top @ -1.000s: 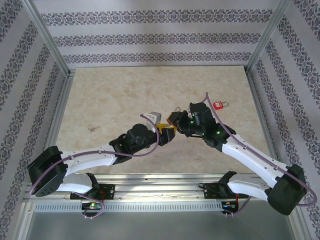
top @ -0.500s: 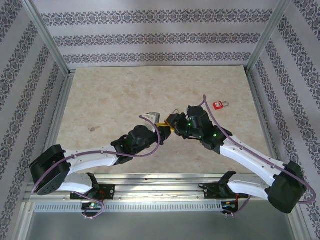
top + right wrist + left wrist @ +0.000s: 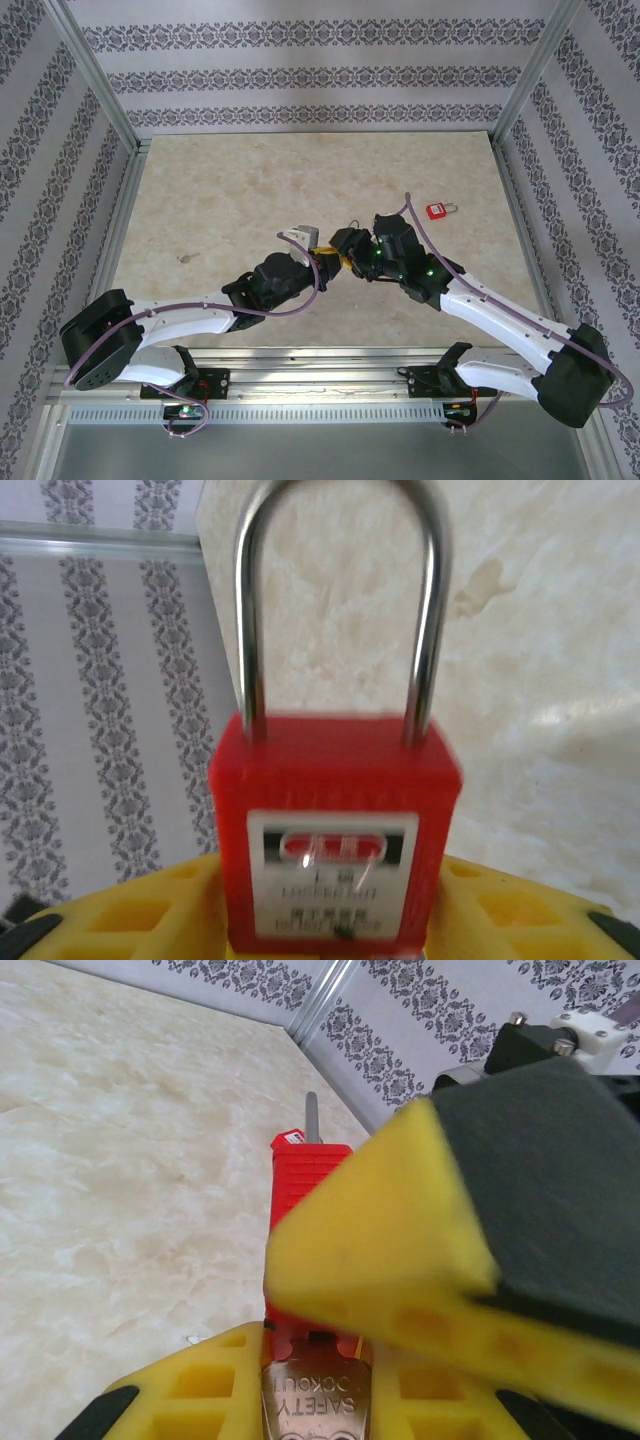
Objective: Unlock with the key
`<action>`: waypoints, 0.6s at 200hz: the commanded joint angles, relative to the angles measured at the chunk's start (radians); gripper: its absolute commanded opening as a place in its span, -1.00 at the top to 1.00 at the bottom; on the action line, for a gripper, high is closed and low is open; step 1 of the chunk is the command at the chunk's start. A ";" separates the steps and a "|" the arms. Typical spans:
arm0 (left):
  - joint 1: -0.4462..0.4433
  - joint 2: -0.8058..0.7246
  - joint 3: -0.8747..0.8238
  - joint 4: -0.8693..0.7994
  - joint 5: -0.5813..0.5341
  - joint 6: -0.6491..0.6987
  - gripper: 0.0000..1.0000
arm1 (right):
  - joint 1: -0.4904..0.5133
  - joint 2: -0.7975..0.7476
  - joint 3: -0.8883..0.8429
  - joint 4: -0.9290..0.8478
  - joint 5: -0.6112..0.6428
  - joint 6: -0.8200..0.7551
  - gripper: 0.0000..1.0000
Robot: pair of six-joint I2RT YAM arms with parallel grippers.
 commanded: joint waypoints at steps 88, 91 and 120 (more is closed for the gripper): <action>0.014 -0.109 -0.045 -0.058 0.027 0.042 0.79 | -0.097 -0.113 0.012 -0.196 0.019 -0.178 -0.61; 0.014 -0.109 -0.046 -0.060 0.028 0.044 0.79 | -0.107 -0.114 0.010 -0.195 0.016 -0.177 -0.61; 0.013 -0.098 -0.038 -0.086 0.034 0.045 0.79 | -0.154 -0.101 0.009 -0.169 -0.010 -0.170 -0.57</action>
